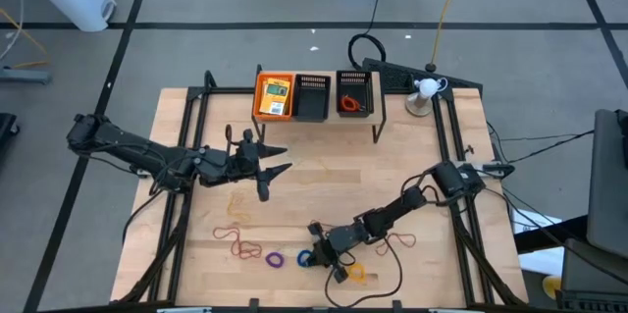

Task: Pick & Place Office Desk Supplies
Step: Put the blue spring keychain into the right black bin on the shelf

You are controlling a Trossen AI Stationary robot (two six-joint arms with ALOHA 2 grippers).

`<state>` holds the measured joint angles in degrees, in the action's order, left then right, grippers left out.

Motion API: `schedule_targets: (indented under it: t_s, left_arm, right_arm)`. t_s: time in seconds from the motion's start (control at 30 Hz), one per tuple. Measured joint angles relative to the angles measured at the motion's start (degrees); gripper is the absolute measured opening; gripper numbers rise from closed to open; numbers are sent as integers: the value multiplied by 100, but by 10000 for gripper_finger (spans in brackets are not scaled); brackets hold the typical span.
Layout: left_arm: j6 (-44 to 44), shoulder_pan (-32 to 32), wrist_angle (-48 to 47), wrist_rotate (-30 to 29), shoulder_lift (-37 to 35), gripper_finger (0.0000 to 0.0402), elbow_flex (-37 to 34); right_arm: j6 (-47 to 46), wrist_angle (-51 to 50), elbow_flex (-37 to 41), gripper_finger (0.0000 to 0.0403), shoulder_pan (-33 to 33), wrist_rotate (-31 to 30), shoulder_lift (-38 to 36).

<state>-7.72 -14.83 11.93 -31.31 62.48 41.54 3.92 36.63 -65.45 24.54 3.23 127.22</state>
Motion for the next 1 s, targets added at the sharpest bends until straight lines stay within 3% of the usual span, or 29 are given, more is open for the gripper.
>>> schedule_targets:
  t_s: [0.2,0.5,0.77,0.87,1.0]
  left_arm:
    - [-29,0,-44,0,0,195,0]
    - [-165,0,-41,-2,0,195,0]
    - [-789,0,-193,-17,22,195,0]
    - [-763,0,-195,-20,22,195,0]
    - [-758,0,-195,-20,22,195,0]
  right_arm:
    - [548,-988,26,17,90,-782,-687]
    - [1191,-2560,31,17,137,-3014,-2417]
    - [2619,-2464,410,16,-259,-5021,-3889]
    - [3008,-2467,571,16,-614,-5453,-4515]
    - [3080,-2473,802,16,-1259,-5434,-5322]
